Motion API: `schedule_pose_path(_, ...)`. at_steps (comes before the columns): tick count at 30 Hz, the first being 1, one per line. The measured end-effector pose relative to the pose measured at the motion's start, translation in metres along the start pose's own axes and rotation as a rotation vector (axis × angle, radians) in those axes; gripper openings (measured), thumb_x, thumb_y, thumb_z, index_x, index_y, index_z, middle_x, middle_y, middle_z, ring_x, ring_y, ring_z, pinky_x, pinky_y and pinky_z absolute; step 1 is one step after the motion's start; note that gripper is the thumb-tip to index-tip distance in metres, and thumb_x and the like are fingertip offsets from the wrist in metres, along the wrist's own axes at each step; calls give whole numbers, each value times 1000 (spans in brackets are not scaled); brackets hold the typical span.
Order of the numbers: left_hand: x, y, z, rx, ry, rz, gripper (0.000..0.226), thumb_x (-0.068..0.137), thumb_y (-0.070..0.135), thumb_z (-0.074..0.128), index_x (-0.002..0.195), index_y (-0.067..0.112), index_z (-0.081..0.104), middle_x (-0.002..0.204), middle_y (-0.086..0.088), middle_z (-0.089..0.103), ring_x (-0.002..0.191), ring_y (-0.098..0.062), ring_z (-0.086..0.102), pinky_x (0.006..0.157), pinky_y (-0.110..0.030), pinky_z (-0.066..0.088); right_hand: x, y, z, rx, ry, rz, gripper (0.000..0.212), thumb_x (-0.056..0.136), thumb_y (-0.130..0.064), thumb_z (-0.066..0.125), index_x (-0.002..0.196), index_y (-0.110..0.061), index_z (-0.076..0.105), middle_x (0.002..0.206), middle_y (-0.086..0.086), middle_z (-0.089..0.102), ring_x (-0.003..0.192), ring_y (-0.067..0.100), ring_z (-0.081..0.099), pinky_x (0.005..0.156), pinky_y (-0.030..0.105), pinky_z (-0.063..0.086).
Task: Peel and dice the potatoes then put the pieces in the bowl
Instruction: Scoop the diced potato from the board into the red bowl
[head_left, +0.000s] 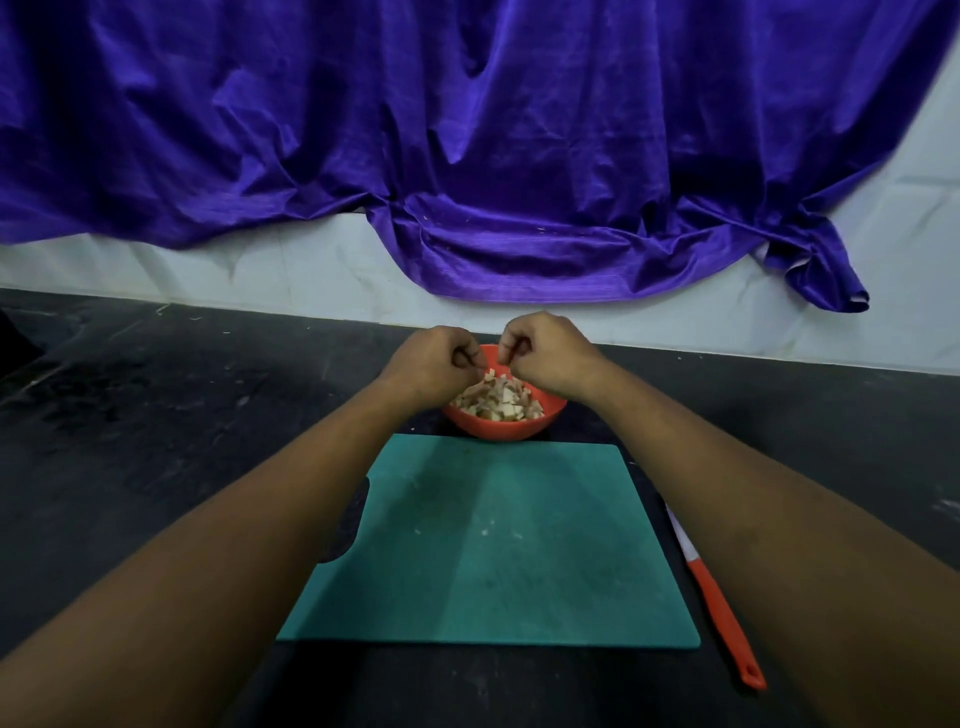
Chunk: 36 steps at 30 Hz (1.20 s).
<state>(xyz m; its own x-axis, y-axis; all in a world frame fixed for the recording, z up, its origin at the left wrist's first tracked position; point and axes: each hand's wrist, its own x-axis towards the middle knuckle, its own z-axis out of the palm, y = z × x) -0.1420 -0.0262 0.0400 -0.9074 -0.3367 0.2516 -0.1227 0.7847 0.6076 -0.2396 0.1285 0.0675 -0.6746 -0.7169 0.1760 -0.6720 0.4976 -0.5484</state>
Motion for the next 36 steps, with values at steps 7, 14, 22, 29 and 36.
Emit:
schedule_pose_path(7,6,-11,4,66,-44,2,24,86,2,66,88,25,73,90,8,72,87,-10,69,82,-39,61,5,0,15,-211,-263,-48,31,86,1,58,82,-22,79,77,-16,71,73,-3,64,63,24,51)
schedule_pose_path(14,5,-20,4,70,-27,-17,33,84,-2,65,81,31,71,88,11,72,88,-8,69,79,-31,59,8,1,14,-100,-92,-3,33,91,2,55,101,-18,78,109,-4,70,100,13,65,83,30,54)
schedule_pose_path(22,-5,-14,2,22,52,-33,18,83,12,74,83,30,68,83,9,72,80,-8,69,75,-38,60,-3,0,4,1,152,-28,18,91,-4,64,94,-19,75,90,-6,71,78,4,65,70,24,54)
schedule_pose_path(29,-20,7,-9,130,-18,-14,42,85,12,74,124,25,68,125,3,68,111,-17,63,93,-37,56,-25,-12,-2,-219,-142,61,29,87,-6,72,111,-23,71,109,-7,63,101,15,63,83,32,56)
schedule_pose_path(36,-56,6,-13,61,99,-226,26,92,18,67,118,20,69,118,-2,68,99,-19,64,79,-35,55,-58,5,-5,-22,42,233,41,96,-22,63,137,-18,60,130,3,64,111,22,62,82,33,51)
